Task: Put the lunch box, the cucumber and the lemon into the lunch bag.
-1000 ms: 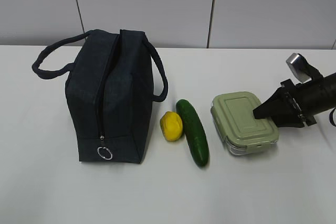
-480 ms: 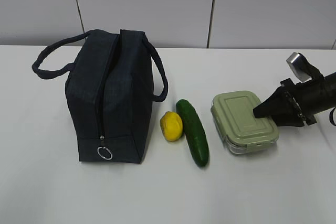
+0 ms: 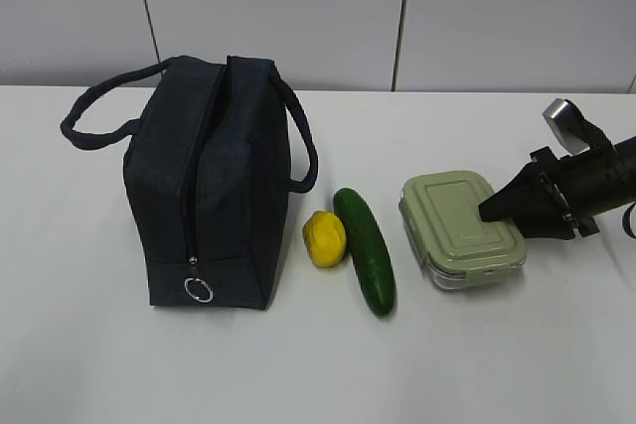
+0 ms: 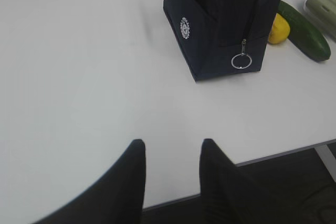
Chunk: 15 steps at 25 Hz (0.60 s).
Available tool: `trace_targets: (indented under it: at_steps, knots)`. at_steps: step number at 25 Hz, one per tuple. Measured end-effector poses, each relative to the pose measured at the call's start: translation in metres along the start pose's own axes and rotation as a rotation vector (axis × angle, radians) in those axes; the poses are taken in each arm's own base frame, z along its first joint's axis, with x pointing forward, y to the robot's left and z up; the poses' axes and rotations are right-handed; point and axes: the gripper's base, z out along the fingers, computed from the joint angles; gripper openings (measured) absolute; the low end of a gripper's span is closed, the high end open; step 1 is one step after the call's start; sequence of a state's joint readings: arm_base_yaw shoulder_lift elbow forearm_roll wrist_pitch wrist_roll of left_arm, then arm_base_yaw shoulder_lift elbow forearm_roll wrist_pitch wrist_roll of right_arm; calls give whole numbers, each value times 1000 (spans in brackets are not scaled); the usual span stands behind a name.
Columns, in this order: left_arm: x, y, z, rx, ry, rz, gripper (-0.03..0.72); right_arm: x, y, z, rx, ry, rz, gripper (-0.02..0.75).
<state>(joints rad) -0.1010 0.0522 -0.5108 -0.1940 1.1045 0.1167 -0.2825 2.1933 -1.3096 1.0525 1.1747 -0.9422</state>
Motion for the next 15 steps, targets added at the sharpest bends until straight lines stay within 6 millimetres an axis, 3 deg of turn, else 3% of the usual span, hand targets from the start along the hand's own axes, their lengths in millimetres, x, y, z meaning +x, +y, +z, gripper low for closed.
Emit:
trace_targets:
  at_steps: [15]
  knots:
    - [0, 0, 0, 0, 0, 0, 237, -1, 0, -1, 2, -11, 10, 379]
